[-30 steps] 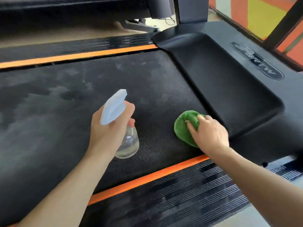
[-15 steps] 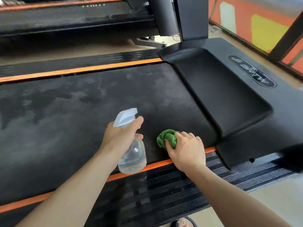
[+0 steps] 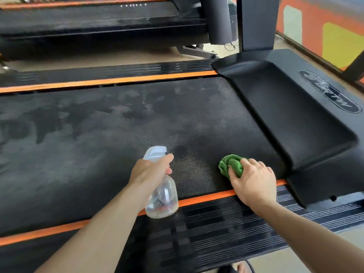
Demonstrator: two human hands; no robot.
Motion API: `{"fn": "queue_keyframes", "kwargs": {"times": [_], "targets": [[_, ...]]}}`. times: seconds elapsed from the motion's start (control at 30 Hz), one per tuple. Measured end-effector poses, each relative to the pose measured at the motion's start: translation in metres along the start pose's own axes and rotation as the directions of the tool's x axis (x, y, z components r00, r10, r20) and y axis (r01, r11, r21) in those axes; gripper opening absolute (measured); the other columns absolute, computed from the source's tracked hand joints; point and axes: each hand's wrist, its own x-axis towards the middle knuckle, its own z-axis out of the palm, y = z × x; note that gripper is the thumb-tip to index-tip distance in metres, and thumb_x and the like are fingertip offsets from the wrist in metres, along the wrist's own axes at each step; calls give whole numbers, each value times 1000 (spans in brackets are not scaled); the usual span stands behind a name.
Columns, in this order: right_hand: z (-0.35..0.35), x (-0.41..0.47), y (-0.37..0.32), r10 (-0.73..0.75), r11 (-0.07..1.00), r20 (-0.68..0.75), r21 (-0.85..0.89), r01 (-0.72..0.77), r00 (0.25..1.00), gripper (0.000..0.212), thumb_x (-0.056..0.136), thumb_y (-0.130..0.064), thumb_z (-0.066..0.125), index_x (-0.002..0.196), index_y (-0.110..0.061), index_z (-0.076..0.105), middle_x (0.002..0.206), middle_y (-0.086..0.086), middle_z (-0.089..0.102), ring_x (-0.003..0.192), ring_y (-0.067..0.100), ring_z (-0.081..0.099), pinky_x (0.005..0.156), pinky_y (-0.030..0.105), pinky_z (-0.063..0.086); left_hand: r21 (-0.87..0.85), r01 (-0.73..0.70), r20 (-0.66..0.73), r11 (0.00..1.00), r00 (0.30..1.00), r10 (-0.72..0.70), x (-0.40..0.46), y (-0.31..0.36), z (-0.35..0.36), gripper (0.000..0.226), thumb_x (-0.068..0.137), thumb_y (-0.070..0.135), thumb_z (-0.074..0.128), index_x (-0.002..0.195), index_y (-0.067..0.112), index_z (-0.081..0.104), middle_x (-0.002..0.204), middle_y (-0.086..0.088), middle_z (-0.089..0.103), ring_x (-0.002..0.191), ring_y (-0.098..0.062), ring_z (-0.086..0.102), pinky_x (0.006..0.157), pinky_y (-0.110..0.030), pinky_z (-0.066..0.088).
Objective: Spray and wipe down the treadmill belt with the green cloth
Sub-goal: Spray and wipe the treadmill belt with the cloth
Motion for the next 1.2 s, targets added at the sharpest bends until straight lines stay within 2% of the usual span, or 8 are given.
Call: {"fn": "queue_keyframes", "kwargs": {"times": [0.17, 0.3, 0.4, 0.53, 0.67, 0.8, 1.0, 1.2], "targets": [[-2, 0, 1, 2, 1000, 16, 8, -2, 1000, 35, 88, -51, 58, 77, -18, 61, 78, -1, 63, 79, 27, 60, 73, 39, 44, 8, 5, -27, 1000, 1000, -5, -8, 3, -1, 33, 83, 49, 74, 75, 17, 74, 86, -4, 78, 86, -26, 75, 91, -43, 60], [-4, 0, 0, 5, 1000, 25, 9, -6, 1000, 35, 89, -51, 57, 77, -19, 60, 78, -1, 63, 78, 27, 59, 72, 38, 42, -35, 9, -85, 999, 996, -12, -9, 7, -5, 27, 87, 43, 73, 90, 17, 75, 82, 6, 78, 83, -19, 73, 84, -36, 60], [-4, 0, -1, 3, 1000, 26, 1, -3, 1000, 35, 90, -51, 56, 77, -19, 61, 78, -1, 62, 78, 27, 59, 72, 38, 42, 9, 23, -146, 1000, 989, -22, -15, -5, -20, 30, 87, 42, 70, 81, 13, 73, 82, 0, 76, 76, -22, 70, 77, -35, 54], [-5, -1, -1, 3, 1000, 19, 7, -3, 1000, 35, 89, -48, 59, 80, -15, 65, 80, 5, 65, 81, 33, 61, 74, 40, 44, 24, 36, -230, 999, 973, -29, -29, -25, -57, 31, 86, 45, 72, 84, 14, 75, 88, -3, 78, 80, -26, 73, 85, -41, 59], [-5, -1, -2, 10, 1000, 24, 4, -10, 1000, 35, 89, -47, 59, 81, -13, 66, 83, 8, 67, 84, 36, 62, 75, 41, 46, -7, 43, -291, 999, 956, -43, -40, -35, -88, 32, 88, 43, 71, 89, 10, 74, 83, -2, 77, 77, -26, 71, 80, -38, 56], [-5, -1, -1, 4, 1000, 19, 1, -4, 1000, 35, 88, -46, 59, 81, -13, 65, 82, 9, 67, 83, 36, 62, 75, 42, 46, -40, 34, -229, 999, 972, -43, -45, -29, -86, 28, 87, 44, 76, 88, 15, 75, 79, 4, 80, 85, -23, 77, 91, -43, 61], [-6, -1, -1, 8, 1000, 16, 1, -8, 1000, 35, 89, -46, 58, 83, -13, 67, 83, 8, 67, 83, 36, 62, 75, 41, 46, -17, -15, -84, 1000, 996, 14, -53, -18, -45, 32, 86, 46, 73, 97, 16, 75, 69, 9, 78, 74, -16, 76, 73, -33, 57], [-5, -1, -1, 13, 1000, 32, -2, -13, 999, 37, 90, -49, 54, 85, -14, 64, 84, 6, 65, 85, 34, 61, 77, 41, 44, 17, -38, 20, 999, 999, 38, -63, -11, -6, 25, 85, 45, 73, 90, 20, 72, 73, 6, 79, 84, -19, 77, 90, -41, 61]]}}
